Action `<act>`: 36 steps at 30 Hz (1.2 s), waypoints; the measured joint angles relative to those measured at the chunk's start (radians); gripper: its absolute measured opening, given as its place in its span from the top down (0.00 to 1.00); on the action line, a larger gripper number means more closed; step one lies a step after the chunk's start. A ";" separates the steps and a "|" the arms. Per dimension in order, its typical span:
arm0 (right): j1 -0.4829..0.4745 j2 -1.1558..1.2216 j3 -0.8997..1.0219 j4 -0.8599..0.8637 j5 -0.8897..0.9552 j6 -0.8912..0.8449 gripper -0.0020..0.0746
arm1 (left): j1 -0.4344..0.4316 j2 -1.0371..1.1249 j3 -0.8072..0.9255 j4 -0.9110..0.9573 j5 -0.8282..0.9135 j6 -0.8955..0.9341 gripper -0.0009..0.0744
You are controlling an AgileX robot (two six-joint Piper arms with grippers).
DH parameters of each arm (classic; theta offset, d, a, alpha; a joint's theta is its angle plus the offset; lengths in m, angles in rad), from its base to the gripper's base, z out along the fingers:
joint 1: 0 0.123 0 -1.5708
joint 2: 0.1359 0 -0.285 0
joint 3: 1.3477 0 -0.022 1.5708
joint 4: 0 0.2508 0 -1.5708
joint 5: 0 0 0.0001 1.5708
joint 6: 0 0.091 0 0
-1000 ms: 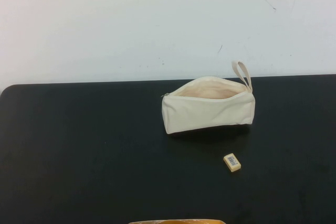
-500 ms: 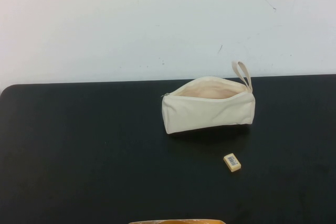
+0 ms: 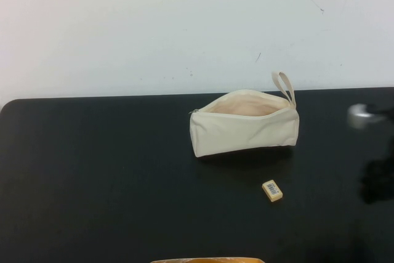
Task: Put eraser into pencil case
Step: Pick up the eraser from the table
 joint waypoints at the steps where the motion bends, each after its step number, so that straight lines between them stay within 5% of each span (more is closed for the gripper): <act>1: 0.036 0.022 -0.026 0.003 -0.006 0.000 0.29 | 0.000 0.000 0.000 0.000 0.000 0.000 0.99; 11: 0.318 0.264 -0.220 -0.031 -0.115 0.000 0.37 | 0.000 0.000 0.000 0.000 0.000 0.000 0.99; 25: 0.330 0.450 -0.338 -0.027 -0.169 0.027 0.43 | 0.000 0.000 0.000 0.000 0.000 0.000 0.99; 36: 0.330 0.463 -0.341 -0.032 -0.179 0.027 0.70 | 0.000 0.000 0.000 0.000 0.000 0.000 0.99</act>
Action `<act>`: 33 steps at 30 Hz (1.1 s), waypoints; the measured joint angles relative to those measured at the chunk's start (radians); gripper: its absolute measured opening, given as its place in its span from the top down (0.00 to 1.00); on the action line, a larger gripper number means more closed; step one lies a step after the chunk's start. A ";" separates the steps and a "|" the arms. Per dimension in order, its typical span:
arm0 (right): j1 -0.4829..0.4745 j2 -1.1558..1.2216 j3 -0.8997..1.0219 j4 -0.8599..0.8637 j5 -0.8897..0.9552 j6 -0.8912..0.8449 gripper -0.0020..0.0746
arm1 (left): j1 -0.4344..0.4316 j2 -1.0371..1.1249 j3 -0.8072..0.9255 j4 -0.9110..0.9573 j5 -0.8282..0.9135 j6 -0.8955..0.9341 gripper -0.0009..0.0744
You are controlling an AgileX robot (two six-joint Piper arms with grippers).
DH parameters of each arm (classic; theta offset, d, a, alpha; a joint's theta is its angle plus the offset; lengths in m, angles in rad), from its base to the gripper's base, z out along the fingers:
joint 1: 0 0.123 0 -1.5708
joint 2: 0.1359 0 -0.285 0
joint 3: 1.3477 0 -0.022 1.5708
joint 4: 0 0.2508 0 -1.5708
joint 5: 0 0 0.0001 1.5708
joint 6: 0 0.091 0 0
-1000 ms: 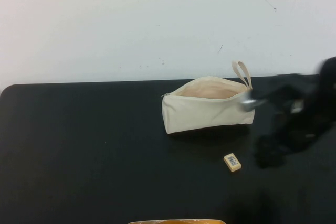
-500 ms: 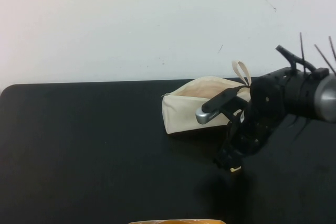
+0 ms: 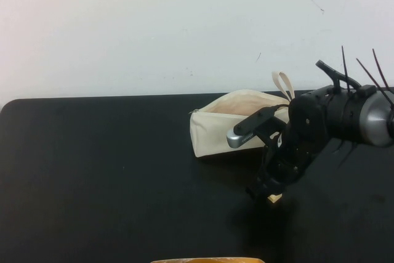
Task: Put eraser into pencil case
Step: Pick up the eraser from the table
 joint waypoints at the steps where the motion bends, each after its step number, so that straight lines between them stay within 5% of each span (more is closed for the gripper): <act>1: 0.000 0.002 -0.001 0.000 0.000 0.000 0.71 | 0.000 0.000 0.000 0.000 0.000 0.000 0.99; 11: 0.000 0.006 -0.006 -0.002 0.000 0.014 0.70 | 0.000 0.000 0.000 0.000 0.000 0.000 0.99; 17: 0.000 0.017 -0.006 -0.003 0.000 0.025 0.47 | 0.000 0.000 0.000 0.000 0.000 0.000 0.99; 21: 0.000 0.017 -0.006 -0.004 0.000 0.025 0.41 | 0.000 0.000 0.000 0.000 0.000 0.000 0.99; 24: 0.000 0.017 -0.006 -0.004 -0.001 0.025 0.45 | 0.000 0.000 0.000 0.000 0.000 0.000 0.99; 29: 0.000 0.019 -0.006 -0.008 -0.007 0.025 0.71 | 0.000 0.000 0.000 0.000 0.000 0.000 0.99; 33: 0.000 0.021 -0.018 -0.006 0.015 0.025 0.70 | 0.000 0.000 0.000 0.000 0.000 0.000 0.99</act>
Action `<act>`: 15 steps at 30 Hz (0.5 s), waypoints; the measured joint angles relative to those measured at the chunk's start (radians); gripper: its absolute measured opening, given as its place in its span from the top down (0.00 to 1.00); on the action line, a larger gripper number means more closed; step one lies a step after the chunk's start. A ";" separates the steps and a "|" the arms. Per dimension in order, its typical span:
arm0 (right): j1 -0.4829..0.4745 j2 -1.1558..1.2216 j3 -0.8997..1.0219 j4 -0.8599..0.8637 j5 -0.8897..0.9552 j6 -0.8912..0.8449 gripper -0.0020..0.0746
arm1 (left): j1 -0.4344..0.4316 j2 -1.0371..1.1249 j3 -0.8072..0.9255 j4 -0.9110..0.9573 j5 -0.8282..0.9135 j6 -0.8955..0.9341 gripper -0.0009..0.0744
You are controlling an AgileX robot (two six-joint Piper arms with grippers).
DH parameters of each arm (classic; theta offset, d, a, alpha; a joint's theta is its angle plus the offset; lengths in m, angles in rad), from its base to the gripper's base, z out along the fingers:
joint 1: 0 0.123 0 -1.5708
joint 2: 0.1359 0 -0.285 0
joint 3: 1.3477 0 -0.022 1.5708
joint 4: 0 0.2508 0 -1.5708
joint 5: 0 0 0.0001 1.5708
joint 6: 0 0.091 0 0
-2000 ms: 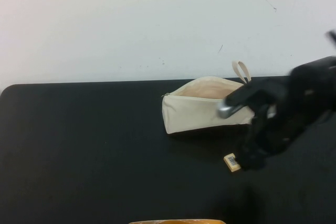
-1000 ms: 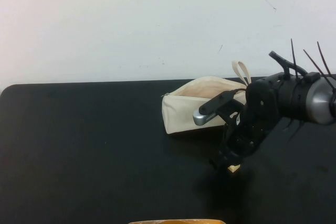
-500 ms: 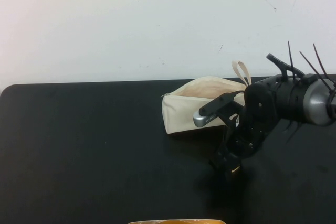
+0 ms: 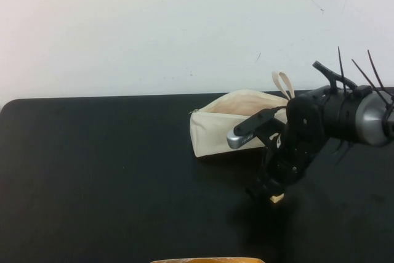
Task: Put eraser into pencil case
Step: Pick up the eraser from the table
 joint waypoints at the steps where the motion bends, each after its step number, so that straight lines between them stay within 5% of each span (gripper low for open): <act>1: 0.000 0.002 -0.012 -0.001 0.029 -0.003 0.70 | 0.000 0.000 0.000 0.000 0.000 0.000 0.99; 8: 0.000 -0.027 -0.202 0.111 0.244 -0.116 0.70 | 0.000 0.000 0.000 0.000 0.000 0.000 0.99; 15: 0.002 -0.117 -0.437 0.137 0.238 -0.215 0.70 | 0.000 0.000 0.000 0.000 0.000 0.000 0.99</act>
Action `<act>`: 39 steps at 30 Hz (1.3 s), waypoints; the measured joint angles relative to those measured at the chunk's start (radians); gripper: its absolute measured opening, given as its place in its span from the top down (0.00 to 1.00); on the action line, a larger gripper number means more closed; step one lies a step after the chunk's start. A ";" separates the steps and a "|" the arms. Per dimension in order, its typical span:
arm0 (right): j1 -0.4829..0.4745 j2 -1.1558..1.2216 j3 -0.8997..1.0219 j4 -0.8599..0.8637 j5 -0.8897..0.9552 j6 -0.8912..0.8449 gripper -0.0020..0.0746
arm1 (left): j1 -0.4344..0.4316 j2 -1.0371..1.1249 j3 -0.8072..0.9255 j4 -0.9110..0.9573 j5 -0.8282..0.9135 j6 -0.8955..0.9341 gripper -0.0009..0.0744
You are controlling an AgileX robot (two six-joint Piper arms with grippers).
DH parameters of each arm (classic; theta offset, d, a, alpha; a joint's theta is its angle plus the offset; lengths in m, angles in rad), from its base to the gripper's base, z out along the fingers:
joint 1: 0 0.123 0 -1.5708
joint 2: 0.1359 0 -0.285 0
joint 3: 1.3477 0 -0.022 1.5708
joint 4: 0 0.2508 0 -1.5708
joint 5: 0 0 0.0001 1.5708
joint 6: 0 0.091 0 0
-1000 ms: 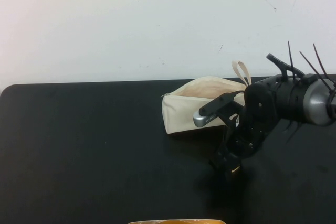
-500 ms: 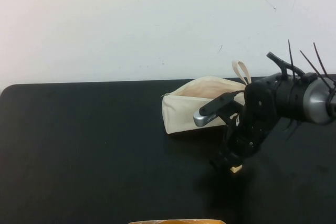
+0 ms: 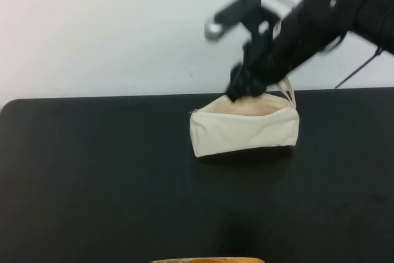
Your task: Put eraser into pencil case
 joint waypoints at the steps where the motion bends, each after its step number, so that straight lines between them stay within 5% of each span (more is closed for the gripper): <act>1: 0.000 -0.002 -0.016 -0.017 -0.023 0.000 0.70 | 0.000 0.000 0.000 0.000 0.000 0.000 0.99; 8: 0.000 0.093 -0.027 -0.118 -0.150 0.068 0.69 | 0.000 0.000 0.000 0.000 0.000 0.000 0.99; 14: 0.000 0.158 -0.031 -0.210 -0.154 0.115 0.46 | 0.000 0.000 0.000 0.000 0.000 0.000 0.99; 17: 0.000 0.158 -0.063 -0.240 -0.137 0.116 0.44 | 0.000 0.000 0.000 0.000 0.000 0.000 0.99; 22: 0.000 0.149 -0.182 -0.248 -0.049 0.118 0.56 | 0.000 0.000 0.000 0.000 0.000 0.000 0.99; 29: 0.000 0.084 -0.372 -0.249 0.048 0.117 0.91 | 0.000 0.000 0.000 0.000 0.000 0.002 0.99; 39: 0.000 -0.144 -0.431 -0.292 0.128 0.054 0.97 | 0.000 0.000 0.000 0.000 0.000 0.002 0.99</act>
